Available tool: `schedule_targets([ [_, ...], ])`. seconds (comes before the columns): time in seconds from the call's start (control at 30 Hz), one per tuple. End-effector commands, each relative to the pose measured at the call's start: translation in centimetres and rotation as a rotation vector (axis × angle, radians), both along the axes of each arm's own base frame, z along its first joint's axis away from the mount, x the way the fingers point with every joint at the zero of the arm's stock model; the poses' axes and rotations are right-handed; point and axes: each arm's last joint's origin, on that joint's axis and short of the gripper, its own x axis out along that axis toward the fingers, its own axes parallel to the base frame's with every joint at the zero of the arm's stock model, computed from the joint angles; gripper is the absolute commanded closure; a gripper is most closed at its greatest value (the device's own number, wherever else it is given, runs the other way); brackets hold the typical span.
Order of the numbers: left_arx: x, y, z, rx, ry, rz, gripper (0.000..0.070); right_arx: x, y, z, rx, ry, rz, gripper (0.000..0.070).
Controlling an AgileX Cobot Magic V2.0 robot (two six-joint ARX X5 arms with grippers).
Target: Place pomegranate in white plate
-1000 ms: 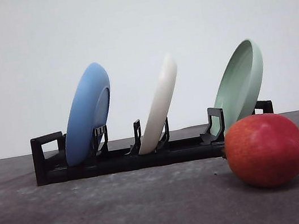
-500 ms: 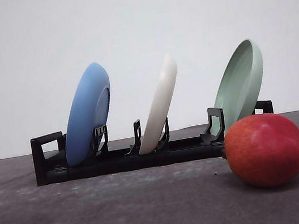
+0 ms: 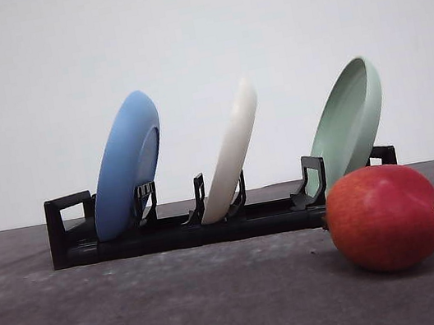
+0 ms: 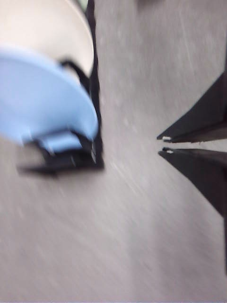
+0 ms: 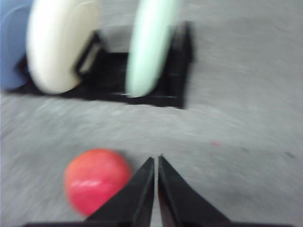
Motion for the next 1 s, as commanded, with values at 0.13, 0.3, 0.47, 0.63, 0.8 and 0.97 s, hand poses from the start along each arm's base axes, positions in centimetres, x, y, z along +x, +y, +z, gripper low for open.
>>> schedule_targets([
  [0.13, 0.6, -1.8, 1.1, 0.087, -0.057, -0.188, 0.0697, -0.3, 1.0, 0.6, -0.051, -0.058, 0.131, 0.0694],
  [0.3, 1.0, -2.8, 1.5, 0.106, -0.054, -0.262, 0.0697, -0.4, 1.2, 0.7, -0.061, -0.069, 0.158, 0.0694],
  [0.47, 1.1, -3.2, 1.6, 0.108, -0.066, -0.311, 0.0451, -0.3, 1.2, 0.8, -0.062, -0.092, 0.16, 0.0459],
  [0.63, 1.0, -3.6, 1.8, 0.099, -0.093, -0.345, 0.0266, -0.3, 1.2, 0.9, -0.06, -0.099, 0.16, 0.03],
  [0.8, 0.9, -4.4, 2.3, 0.116, -0.169, -0.442, 0.0266, -0.3, 1.2, 0.9, -0.06, -0.099, 0.161, 0.03],
  [0.97, 1.3, -5.9, 2.8, 0.135, -0.272, -0.529, 0.0266, -0.3, 1.2, 0.9, -0.059, -0.099, 0.161, 0.03],
])
